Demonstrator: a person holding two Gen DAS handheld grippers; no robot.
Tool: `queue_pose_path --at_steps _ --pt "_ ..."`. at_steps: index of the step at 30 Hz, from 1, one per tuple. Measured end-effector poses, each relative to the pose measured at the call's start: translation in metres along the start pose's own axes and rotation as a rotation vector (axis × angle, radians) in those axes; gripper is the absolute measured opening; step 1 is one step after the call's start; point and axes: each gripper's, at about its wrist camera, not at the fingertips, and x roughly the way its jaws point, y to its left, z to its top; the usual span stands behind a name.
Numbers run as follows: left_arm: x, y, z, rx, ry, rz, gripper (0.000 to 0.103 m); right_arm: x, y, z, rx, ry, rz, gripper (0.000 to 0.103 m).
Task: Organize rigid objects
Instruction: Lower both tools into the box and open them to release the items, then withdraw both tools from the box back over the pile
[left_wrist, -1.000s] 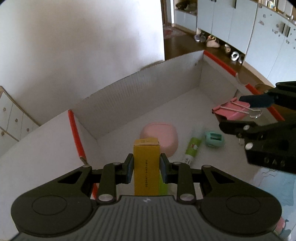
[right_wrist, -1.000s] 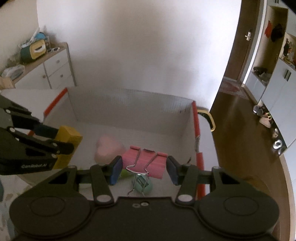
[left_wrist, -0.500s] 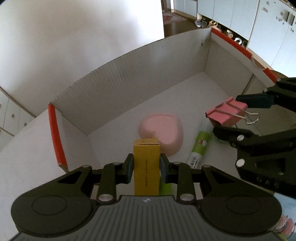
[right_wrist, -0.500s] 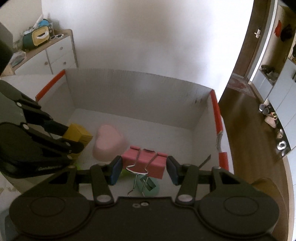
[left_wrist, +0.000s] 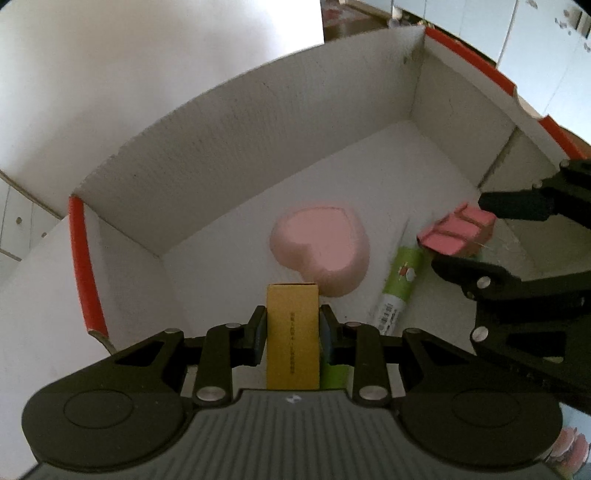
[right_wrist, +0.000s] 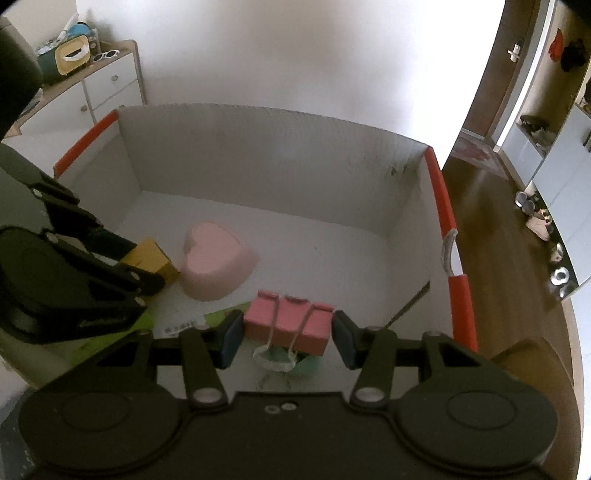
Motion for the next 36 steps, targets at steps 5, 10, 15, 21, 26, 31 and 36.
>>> queue_pose_path --at_steps 5,10,15,21,26,31,36 --pt "0.001 -0.001 0.003 0.014 0.022 0.006 0.029 0.0 0.006 0.002 -0.006 0.012 -0.008 0.054" --pt "-0.003 -0.002 0.0 0.014 0.011 0.017 0.029 -0.009 0.005 0.001 -0.002 -0.014 -0.001 0.062" --pt "-0.014 0.002 -0.004 -0.011 -0.014 0.002 0.03 -0.02 0.005 0.002 -0.001 -0.032 -0.003 0.062" --pt "-0.033 0.0 -0.009 -0.013 -0.055 0.003 0.03 -0.036 0.006 0.002 0.003 -0.048 -0.008 0.063" --pt "-0.049 -0.002 -0.014 -0.013 -0.098 -0.002 0.03 -0.054 0.007 0.0 0.004 -0.067 -0.015 0.063" --pt "-0.063 -0.003 -0.021 -0.015 -0.134 -0.007 0.03 -0.072 0.009 -0.004 0.007 -0.081 -0.024 0.063" --pt "-0.082 -0.005 -0.032 -0.006 -0.169 -0.015 0.03 -0.093 0.011 -0.007 0.021 -0.103 -0.021 0.063"
